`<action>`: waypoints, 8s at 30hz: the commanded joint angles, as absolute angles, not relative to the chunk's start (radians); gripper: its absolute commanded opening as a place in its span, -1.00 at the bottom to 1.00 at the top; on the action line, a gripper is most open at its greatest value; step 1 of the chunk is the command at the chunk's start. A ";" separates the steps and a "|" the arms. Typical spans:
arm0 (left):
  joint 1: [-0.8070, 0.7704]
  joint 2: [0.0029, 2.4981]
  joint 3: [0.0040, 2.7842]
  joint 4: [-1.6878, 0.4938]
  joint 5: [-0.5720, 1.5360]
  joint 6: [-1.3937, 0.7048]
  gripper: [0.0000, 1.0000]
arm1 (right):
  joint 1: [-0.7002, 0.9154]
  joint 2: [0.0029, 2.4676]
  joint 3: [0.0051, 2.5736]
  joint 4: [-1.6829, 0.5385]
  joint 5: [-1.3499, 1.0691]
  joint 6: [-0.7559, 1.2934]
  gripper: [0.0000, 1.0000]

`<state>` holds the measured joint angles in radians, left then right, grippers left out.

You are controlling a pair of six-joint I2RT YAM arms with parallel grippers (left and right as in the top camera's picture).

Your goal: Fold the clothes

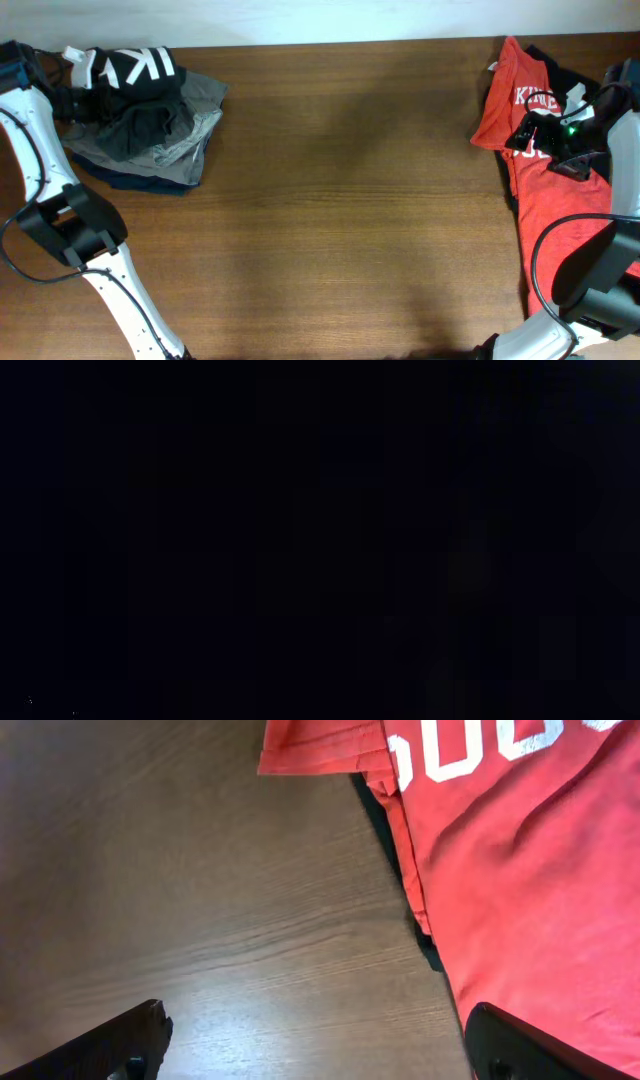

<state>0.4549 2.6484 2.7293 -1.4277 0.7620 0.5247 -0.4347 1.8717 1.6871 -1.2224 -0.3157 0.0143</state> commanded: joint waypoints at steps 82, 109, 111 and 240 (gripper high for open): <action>0.241 2.423 2.112 -1.231 0.030 0.117 -0.99 | -0.432 1.854 1.705 -1.222 -0.333 0.004 0.98; 0.071 2.421 3.124 -1.645 0.364 0.102 -0.18 | -0.406 1.646 2.191 -1.556 -0.333 -0.120 0.94; 0.029 2.421 3.126 -1.626 0.390 0.101 0.18 | -0.389 1.571 2.193 -1.576 -0.333 -0.120 0.95; -0.009 0.208 0.125 -0.081 0.083 0.109 0.98 | -0.098 0.003 0.007 -0.052 -0.295 -0.123 0.97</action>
<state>-0.0143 0.3058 0.1883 -0.0845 0.0925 0.1043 -0.1078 0.0113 0.0147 -0.0513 -0.3038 -0.1200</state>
